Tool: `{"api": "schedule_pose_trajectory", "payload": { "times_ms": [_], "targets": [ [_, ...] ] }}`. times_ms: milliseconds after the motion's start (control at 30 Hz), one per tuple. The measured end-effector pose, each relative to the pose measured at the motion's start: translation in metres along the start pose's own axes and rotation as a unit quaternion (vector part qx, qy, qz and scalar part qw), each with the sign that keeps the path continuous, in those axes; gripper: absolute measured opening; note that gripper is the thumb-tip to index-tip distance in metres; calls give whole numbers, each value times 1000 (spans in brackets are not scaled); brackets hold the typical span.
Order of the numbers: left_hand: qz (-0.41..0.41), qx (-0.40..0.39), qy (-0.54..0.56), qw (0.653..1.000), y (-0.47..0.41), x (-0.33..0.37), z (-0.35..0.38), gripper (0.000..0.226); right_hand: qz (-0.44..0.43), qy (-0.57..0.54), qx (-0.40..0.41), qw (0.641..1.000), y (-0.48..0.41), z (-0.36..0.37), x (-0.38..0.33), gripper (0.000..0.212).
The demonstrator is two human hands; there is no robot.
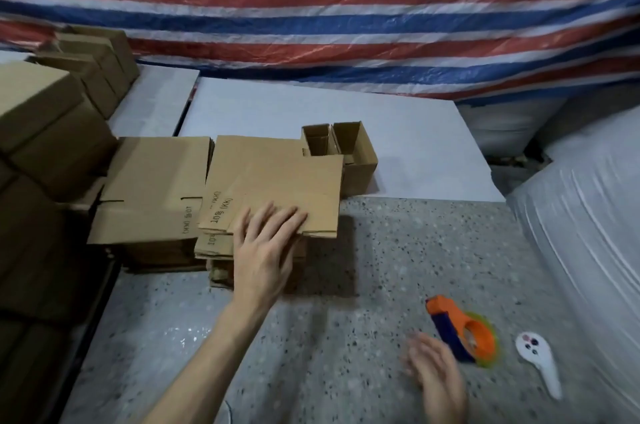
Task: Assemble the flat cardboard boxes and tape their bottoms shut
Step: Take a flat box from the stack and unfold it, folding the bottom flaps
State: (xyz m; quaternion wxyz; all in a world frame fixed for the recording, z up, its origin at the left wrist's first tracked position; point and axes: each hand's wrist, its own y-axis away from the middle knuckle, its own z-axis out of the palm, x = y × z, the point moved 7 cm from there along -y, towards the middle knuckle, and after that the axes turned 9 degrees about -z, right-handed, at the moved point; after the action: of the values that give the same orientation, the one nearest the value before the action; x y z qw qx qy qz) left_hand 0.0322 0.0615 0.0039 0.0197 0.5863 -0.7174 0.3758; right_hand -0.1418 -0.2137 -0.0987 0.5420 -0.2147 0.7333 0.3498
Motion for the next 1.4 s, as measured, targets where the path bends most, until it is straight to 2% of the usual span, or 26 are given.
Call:
{"api": "schedule_pose_trajectory", "payload": {
  "times_ms": [67,133,233,300,367,433,500,567,633,667,700,767,833,900,967,1033,1133,1200,1400],
  "targets": [
    [-6,48,80,996,5,20,-26,33,-44,21,-33,998,2,0,-17,15],
    [-21,80,176,981,16,44,-57,28,-78,17,-53,995,-1,1,-36,27],
    [-76,63,281,955,37,57,-70,21,-129,-10,-63,990,-10,8,-64,41],
    [-146,17,340,929,51,52,-62,20,-118,-18,-49,992,-18,9,-68,63],
    [-235,-35,440,866,69,39,-43,14,-76,-11,-33,996,-25,10,-65,91],
    [-314,-68,526,787,91,21,-18,12,-69,-13,-36,997,-31,13,-62,102],
    [-383,-99,546,738,115,3,9,13,-67,-24,-45,996,-32,15,-53,109],
    [-431,-143,493,742,134,-13,35,31,-47,-22,-48,998,-32,17,-36,115],
    [-465,-219,360,778,149,-28,61,58,-8,2,-35,999,-35,17,-10,121],
    [-485,-253,307,779,155,-34,72,65,16,14,-26,999,-39,17,5,116],
    [-512,-270,295,761,161,-39,82,66,46,29,-18,998,-43,17,22,108],
    [-552,-277,318,719,170,-42,95,53,115,72,-25,990,-45,18,53,97],
    [-558,-275,301,722,173,-44,101,44,143,80,-41,986,-45,19,75,95],
    [-571,-263,293,720,174,-43,104,44,141,59,-49,987,-42,19,82,109],
    [-587,-252,285,714,176,-42,106,45,118,66,-68,988,-37,20,80,127],
    [-589,-246,289,714,176,-38,109,44,75,106,-74,989,-31,22,73,131],
    [-593,-240,289,712,177,-33,110,41,42,178,-53,982,-26,22,70,132],
    [-592,-246,285,713,179,-33,109,43,42,186,-35,981,-25,20,73,128],
    [-584,-260,276,717,178,-33,109,45,84,64,-9,994,-28,23,81,112]
  ]
}}
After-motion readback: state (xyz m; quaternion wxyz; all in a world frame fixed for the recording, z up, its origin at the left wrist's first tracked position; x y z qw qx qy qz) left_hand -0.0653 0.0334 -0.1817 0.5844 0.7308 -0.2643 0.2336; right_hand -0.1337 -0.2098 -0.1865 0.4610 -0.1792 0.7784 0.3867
